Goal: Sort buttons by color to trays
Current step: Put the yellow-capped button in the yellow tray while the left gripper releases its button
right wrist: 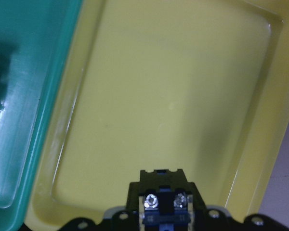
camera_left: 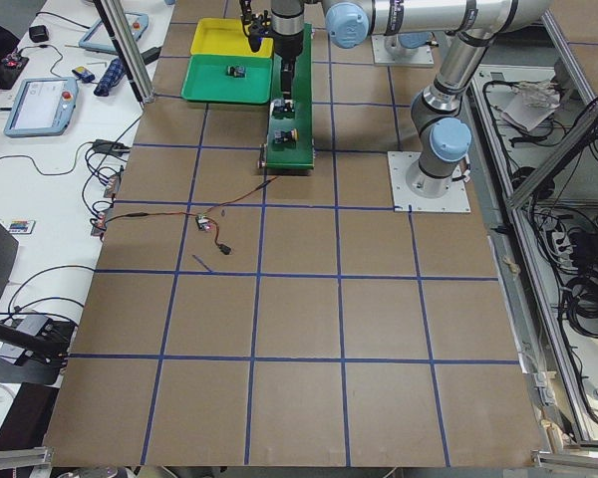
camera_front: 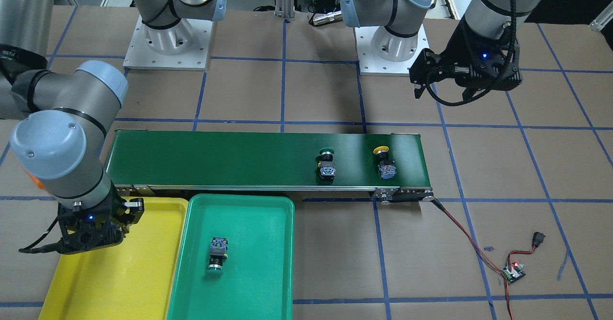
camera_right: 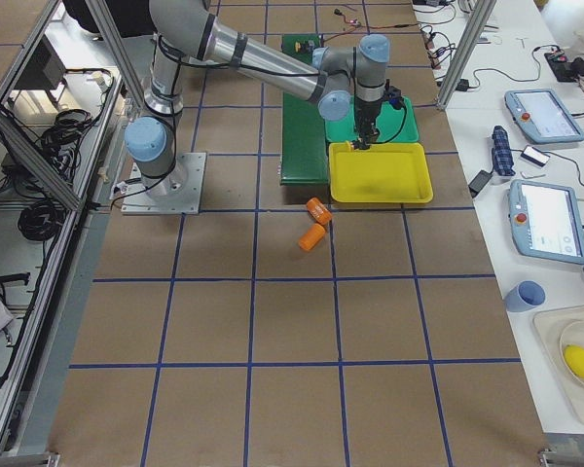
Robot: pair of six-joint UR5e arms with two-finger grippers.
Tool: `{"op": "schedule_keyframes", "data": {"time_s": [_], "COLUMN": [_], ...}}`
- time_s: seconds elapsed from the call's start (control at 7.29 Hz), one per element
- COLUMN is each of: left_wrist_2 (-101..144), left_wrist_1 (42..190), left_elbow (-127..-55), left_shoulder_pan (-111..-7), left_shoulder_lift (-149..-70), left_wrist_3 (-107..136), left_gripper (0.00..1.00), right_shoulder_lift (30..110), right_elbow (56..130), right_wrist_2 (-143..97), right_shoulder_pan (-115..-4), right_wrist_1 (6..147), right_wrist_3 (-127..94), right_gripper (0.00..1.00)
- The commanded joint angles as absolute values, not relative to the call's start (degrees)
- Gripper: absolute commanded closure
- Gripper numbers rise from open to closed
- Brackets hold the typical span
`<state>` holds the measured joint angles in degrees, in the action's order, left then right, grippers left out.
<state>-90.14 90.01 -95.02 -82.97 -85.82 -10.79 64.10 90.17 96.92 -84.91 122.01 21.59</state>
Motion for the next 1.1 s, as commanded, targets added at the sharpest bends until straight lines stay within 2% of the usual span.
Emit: {"op": "schedule_keyframes", "data": {"time_s": [0.0,0.14,0.27,0.55,0.96], "left_wrist_2": [-90.09,-90.52,-89.92,-87.56,-87.19], "left_wrist_1": [90.18,90.26,90.26,90.18,89.91], "left_elbow": [-95.19,-94.58,-95.18,-95.01,-95.19], "left_shoulder_pan": [-83.06,-83.06,-83.14,-83.84,-86.48], "left_shoulder_lift": [-84.64,-84.81,-85.42,-85.70,-86.22], "left_wrist_3": [-10.28,-10.02,-9.67,-9.67,-9.67], "left_gripper": [0.00,0.00,0.00,0.00,0.00], "right_shoulder_lift": [60.65,60.64,60.82,61.87,67.48], "right_elbow": [90.18,90.26,90.35,90.87,91.23], "right_wrist_2": [96.68,96.59,96.59,96.50,90.80], "right_shoulder_pan": [-82.89,-82.88,-82.88,-83.58,-88.74], "right_wrist_1": [125.41,125.33,124.90,124.46,114.20], "right_wrist_3": [24.08,23.91,23.30,22.33,5.34], "right_gripper": [0.59,0.08,0.00,0.00,0.00]}}
